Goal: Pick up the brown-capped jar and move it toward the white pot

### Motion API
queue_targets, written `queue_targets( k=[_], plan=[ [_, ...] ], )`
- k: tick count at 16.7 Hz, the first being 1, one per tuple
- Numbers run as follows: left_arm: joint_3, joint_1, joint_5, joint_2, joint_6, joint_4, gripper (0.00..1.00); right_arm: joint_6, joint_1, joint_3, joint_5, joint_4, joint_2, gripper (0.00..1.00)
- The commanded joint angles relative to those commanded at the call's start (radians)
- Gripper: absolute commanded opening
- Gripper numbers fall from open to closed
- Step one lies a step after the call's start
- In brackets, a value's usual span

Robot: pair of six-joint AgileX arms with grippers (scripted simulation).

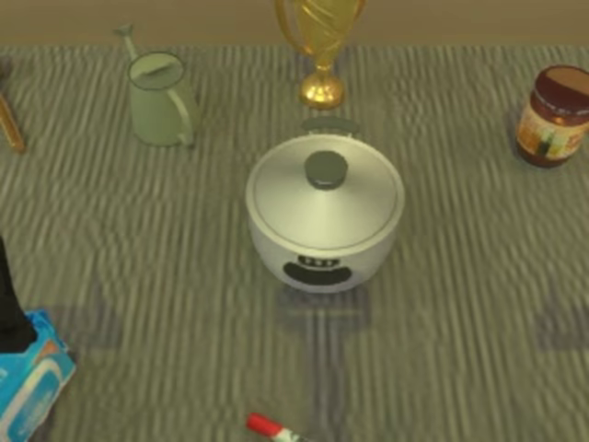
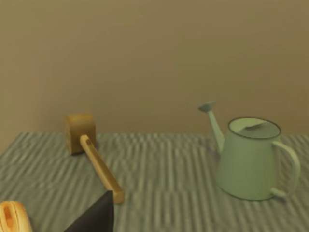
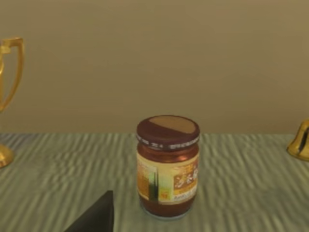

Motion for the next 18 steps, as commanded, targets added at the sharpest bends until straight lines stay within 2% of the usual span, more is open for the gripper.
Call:
queue_targets(
  k=[5, 9, 13, 18],
  plan=[
    [0.000, 0.000, 0.000, 0.000, 0.000, 0.000, 1.00, -0.001, -0.004, 0.036, 0.003, -0.041, 0.055, 1.00],
    [0.000, 0.000, 0.000, 0.000, 0.000, 0.000, 1.00, -0.004, -0.012, 0.206, 0.010, -0.167, 0.258, 1.00],
    [0.000, 0.000, 0.000, 0.000, 0.000, 0.000, 1.00, -0.010, -0.016, 0.501, 0.013, -0.334, 0.558, 1.00],
    [0.000, 0.000, 0.000, 0.000, 0.000, 0.000, 1.00, -0.023, -0.015, 0.980, 0.012, -0.577, 1.022, 1.00]
  ],
)
